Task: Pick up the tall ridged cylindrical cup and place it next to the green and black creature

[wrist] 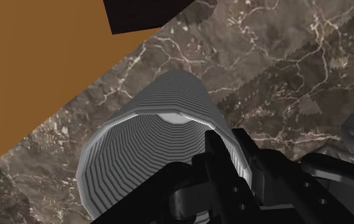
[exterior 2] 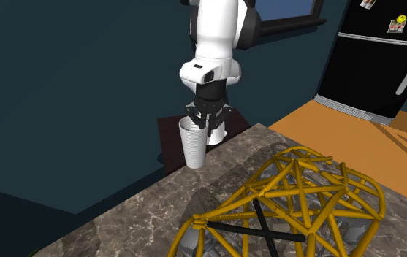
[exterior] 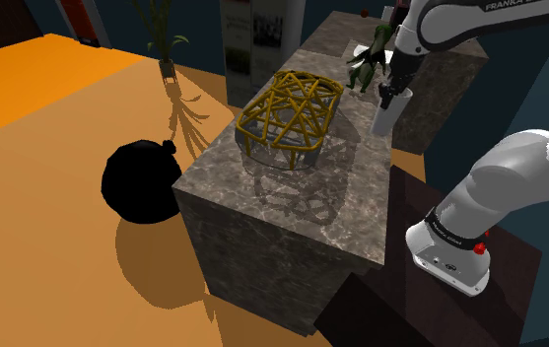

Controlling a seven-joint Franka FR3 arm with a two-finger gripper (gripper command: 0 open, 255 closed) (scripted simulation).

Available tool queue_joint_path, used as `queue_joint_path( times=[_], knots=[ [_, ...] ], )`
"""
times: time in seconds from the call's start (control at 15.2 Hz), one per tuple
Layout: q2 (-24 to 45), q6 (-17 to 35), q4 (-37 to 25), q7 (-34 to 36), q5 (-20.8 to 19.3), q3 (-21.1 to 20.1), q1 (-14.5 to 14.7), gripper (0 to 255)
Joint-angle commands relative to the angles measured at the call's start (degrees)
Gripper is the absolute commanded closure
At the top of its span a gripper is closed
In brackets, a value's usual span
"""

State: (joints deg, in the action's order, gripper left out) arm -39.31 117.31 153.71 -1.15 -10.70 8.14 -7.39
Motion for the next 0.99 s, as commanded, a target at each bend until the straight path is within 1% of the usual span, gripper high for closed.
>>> queue_joint_path(
  times=[0.0, 0.92],
  knots=[
    [-0.37, -1.67, -1.27, -0.19, 0.16, -0.09, 0.04, 255],
    [-1.8, -12.95, -11.16, -1.13, 1.33, -1.06, 0.47, 255]
  ],
)
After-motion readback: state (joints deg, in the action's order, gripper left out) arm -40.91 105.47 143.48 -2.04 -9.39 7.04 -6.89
